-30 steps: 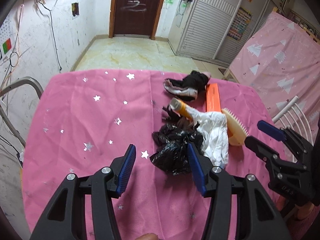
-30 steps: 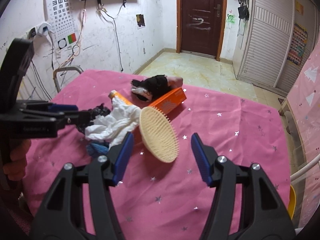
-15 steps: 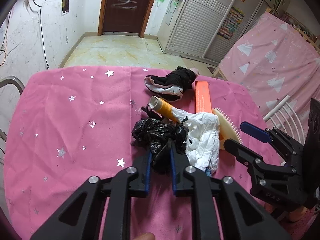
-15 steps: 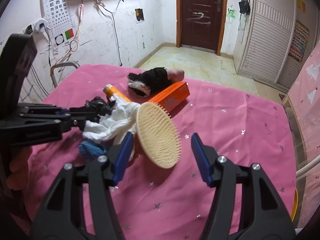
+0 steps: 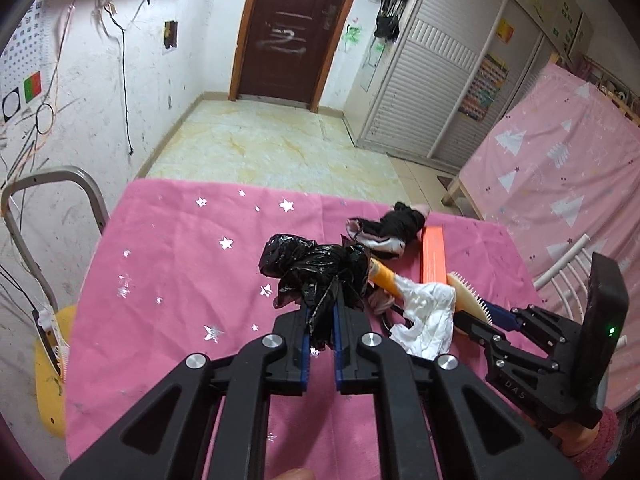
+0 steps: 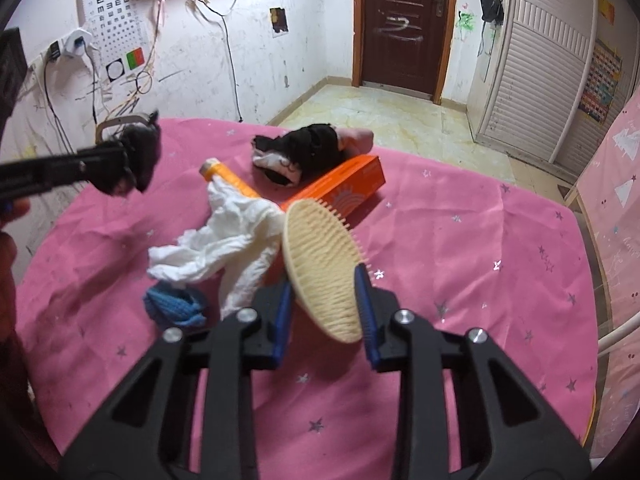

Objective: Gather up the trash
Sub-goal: 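Grasp the black plastic bag with the left tool while the right tool grasps the beige hairbrush, then carry the bag and hairbrush over the yellow bin and open both tools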

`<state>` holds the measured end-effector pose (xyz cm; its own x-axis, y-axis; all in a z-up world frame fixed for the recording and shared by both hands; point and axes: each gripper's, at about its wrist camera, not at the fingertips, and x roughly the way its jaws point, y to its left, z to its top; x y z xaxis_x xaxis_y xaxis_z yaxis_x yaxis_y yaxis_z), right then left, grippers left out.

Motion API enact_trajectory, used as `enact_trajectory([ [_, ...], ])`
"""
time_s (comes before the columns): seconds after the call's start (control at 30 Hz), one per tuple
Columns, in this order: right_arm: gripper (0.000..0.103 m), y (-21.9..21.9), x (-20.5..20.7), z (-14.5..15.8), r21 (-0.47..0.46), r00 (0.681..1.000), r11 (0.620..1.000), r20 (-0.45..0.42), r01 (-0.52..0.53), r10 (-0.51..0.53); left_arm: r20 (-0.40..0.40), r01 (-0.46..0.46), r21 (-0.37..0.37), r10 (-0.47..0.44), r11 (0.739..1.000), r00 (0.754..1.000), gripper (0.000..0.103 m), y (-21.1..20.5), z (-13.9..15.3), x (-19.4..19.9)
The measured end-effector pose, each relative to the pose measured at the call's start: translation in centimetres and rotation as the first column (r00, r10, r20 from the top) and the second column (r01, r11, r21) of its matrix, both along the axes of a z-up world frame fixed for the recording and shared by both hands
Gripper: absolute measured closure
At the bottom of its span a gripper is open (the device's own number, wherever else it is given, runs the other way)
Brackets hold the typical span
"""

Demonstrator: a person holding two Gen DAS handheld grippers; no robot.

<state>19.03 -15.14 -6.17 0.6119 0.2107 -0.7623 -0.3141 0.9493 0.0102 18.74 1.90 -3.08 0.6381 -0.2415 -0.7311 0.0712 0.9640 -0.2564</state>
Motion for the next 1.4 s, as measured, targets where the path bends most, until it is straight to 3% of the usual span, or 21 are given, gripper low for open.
enact_trajectory([
  [0.17,0.092,-0.9,-0.2,0.9,0.01,0.999,1.0,0.03,0.03,-0.03,0.038,0.0,0.02,-0.001,1.0,0.999,0.103,-0.1,1.2,-0.7],
  [0.57,0.093,-5.2,-2.2,4.6,0.126,0.983,0.988,0.155,0.084,-0.104,0.115,0.042,0.073,-0.05,0.996,0.992,0.103,-4.0,4.9,-2.1],
  [1.0,0.093,-16.6,-6.3,7.3,0.201,0.924,0.945,0.234,0.258,-0.302,0.152,0.217,0.131,-0.236,0.967,0.96,0.103,-15.9,7.5,-2.6],
  [1.4,0.093,-26.4,-10.6,5.5,0.204,0.868,0.888,0.208,0.412,-0.45,0.093,0.387,0.176,-0.407,0.905,0.909,0.103,-27.5,6.0,-3.1],
])
